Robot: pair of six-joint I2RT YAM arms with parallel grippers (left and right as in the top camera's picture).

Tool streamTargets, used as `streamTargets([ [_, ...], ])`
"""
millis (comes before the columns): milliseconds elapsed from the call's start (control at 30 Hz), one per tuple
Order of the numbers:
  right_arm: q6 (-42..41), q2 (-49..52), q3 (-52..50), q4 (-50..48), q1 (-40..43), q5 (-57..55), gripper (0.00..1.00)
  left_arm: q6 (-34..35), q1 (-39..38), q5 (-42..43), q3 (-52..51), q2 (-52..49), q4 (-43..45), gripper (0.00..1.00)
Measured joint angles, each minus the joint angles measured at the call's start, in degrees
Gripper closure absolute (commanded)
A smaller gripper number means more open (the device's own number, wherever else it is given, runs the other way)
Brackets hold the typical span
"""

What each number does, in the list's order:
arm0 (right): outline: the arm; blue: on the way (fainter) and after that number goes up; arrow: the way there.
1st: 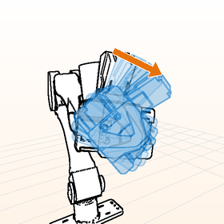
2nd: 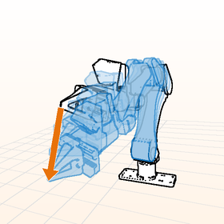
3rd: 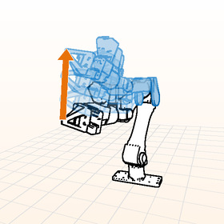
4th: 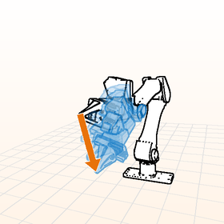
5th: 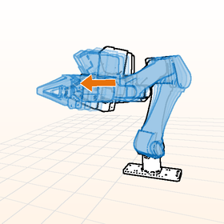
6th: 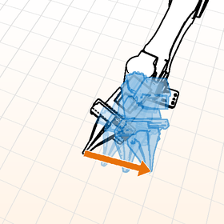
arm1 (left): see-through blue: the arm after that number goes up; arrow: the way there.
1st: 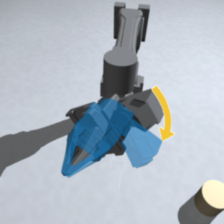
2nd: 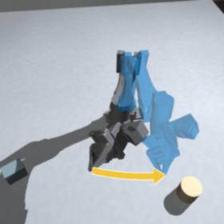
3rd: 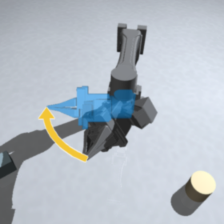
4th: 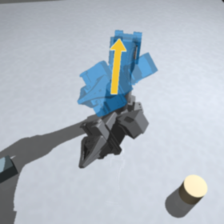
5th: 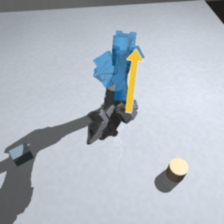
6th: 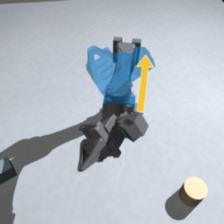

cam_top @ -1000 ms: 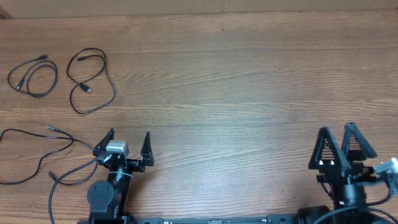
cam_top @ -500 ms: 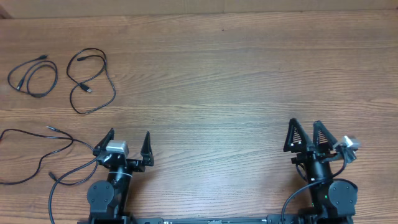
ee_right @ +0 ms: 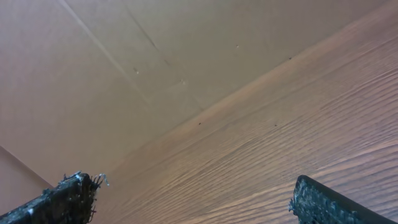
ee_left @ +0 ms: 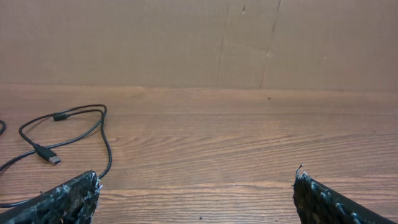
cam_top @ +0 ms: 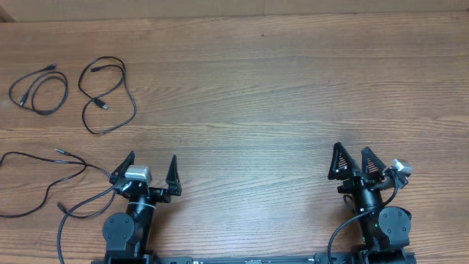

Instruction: Untangle cables

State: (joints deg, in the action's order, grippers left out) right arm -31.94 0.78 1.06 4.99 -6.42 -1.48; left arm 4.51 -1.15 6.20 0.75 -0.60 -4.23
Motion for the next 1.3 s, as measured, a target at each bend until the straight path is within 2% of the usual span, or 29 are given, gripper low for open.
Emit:
streamTargets([
  [400, 1.1, 0.0, 0.0, 0.1, 0.0, 0.0, 0.0, 0.0, 0.0, 0.0, 0.0, 0.0, 0.0, 0.0],
  [533, 9.6, 0.0, 0.0, 0.2, 0.0, 0.6, 0.0, 0.0, 0.0, 0.0, 0.0, 0.0, 0.0, 0.0],
  [733, 28.4, 0.0, 0.0, 0.2, 0.0, 1.1, 0.0, 0.0, 0.0, 0.0, 0.0, 0.0, 0.0, 0.01],
  [833, 35.2, 0.0, 0.0, 0.2, 0.0, 1.0, 0.0, 0.0, 0.0, 0.0, 0.0, 0.0, 0.0, 0.0],
  [1033, 40.6, 0.0, 0.0, 0.2, 0.0, 1.1, 0.0, 0.0, 0.0, 0.0, 0.0, 0.0, 0.0, 0.0],
  [1300, 42.2, 0.0, 0.0, 0.2, 0.0, 1.0, 0.0, 0.0, 0.0, 0.0, 0.0, 0.0, 0.0, 0.0],
])
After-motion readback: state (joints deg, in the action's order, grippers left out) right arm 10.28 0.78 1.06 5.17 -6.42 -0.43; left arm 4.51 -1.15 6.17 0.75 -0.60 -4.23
